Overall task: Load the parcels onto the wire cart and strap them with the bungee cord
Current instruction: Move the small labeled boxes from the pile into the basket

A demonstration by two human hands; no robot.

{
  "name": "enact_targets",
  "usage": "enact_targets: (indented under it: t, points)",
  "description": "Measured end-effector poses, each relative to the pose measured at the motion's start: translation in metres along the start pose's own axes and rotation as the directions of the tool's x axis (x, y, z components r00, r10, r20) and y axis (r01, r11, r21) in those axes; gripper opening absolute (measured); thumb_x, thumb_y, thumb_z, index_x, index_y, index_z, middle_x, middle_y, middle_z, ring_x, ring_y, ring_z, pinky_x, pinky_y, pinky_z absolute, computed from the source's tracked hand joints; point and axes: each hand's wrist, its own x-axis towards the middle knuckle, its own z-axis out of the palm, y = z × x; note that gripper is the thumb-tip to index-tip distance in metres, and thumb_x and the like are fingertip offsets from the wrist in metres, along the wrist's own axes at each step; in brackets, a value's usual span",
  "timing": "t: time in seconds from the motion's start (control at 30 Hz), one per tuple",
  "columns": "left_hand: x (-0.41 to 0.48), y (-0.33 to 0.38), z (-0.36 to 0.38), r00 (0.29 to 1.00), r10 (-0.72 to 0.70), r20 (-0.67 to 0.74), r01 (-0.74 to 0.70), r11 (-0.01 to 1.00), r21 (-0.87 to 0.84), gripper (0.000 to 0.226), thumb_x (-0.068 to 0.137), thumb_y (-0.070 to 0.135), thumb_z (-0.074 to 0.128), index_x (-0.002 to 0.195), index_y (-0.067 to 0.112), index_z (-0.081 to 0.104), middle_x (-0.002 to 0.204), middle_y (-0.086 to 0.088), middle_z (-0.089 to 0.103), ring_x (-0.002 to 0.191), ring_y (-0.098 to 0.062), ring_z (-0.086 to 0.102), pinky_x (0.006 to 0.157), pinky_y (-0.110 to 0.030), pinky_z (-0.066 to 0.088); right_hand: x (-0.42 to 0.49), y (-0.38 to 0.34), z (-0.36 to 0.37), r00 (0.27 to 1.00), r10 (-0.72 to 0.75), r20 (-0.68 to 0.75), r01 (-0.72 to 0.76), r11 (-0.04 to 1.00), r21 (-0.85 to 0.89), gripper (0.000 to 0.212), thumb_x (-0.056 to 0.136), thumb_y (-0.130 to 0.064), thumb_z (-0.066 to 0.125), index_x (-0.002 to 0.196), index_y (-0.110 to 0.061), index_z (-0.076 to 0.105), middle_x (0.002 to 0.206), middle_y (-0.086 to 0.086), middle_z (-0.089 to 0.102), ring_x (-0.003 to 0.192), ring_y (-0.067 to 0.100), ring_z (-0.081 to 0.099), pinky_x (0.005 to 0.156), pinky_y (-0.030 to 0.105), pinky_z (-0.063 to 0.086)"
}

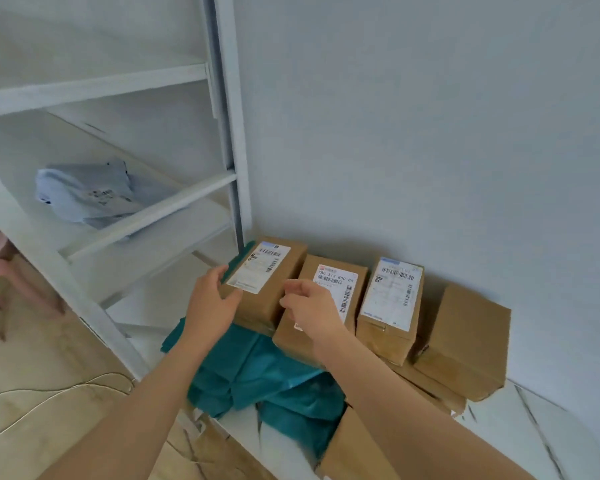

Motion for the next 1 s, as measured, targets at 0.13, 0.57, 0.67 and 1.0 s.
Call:
enact_targets:
  t: [0.13, 0.57, 0.67, 1.0]
  points:
    - [0.047, -0.02, -0.003, 0.969, -0.128, 0.212, 0.138, 0.99, -0.034, 0.055, 0.093, 0.026, 0.055, 0.142, 0.014, 0.034, 0.145, -0.008, 0.039, 0.129, -0.023, 0.042, 0.1, -0.035, 0.039, 0.023, -0.017, 0.037, 0.994, 0.065, -0.087, -0.064, 0.998, 0.01, 0.038, 0.092, -0.012, 0.05, 0.126, -0.027, 0.051, 0.127, 0.0, 0.054, 0.107, 0.019, 0.053, 0.081, 0.029, 0.052]
    - [0.115, -0.049, 0.01, 0.746, -0.306, 0.591, 0.496, 0.848, -0.187, 0.039, 0.093, 0.034, 0.055, 0.123, 0.009, 0.053, 0.103, -0.006, 0.067, 0.092, -0.02, 0.063, 0.077, -0.034, 0.052, 0.052, -0.047, 0.067, 0.966, 0.167, -0.198, -0.181, 0.982, -0.053, 0.068, 0.095, -0.006, 0.047, 0.151, -0.026, 0.014, 0.141, 0.002, 0.046, 0.092, 0.01, 0.041, 0.049, 0.01, 0.033]
    - [0.12, -0.047, 0.01, 0.77, -0.285, 0.571, 0.445, 0.881, -0.161, 0.038, 0.091, 0.039, 0.056, 0.118, 0.011, 0.054, 0.103, -0.006, 0.068, 0.094, -0.022, 0.063, 0.085, -0.038, 0.051, 0.053, -0.052, 0.071, 0.967, 0.154, -0.201, -0.179, 0.978, -0.107, 0.067, 0.095, -0.006, 0.045, 0.151, -0.026, 0.014, 0.141, 0.002, 0.047, 0.091, 0.009, 0.043, 0.05, 0.01, 0.035]
    - [0.126, -0.015, -0.011, 0.819, -0.142, 0.556, 0.442, 0.774, -0.452, 0.027, 0.09, 0.033, 0.06, 0.108, 0.015, 0.053, 0.1, -0.009, 0.068, 0.089, -0.022, 0.064, 0.073, -0.036, 0.052, 0.052, -0.067, 0.073, 0.956, 0.088, -0.281, -0.105, 0.993, -0.046, 0.061, 0.096, -0.006, 0.043, 0.149, -0.026, 0.021, 0.138, 0.001, 0.049, 0.086, 0.007, 0.045, 0.05, 0.014, 0.037]
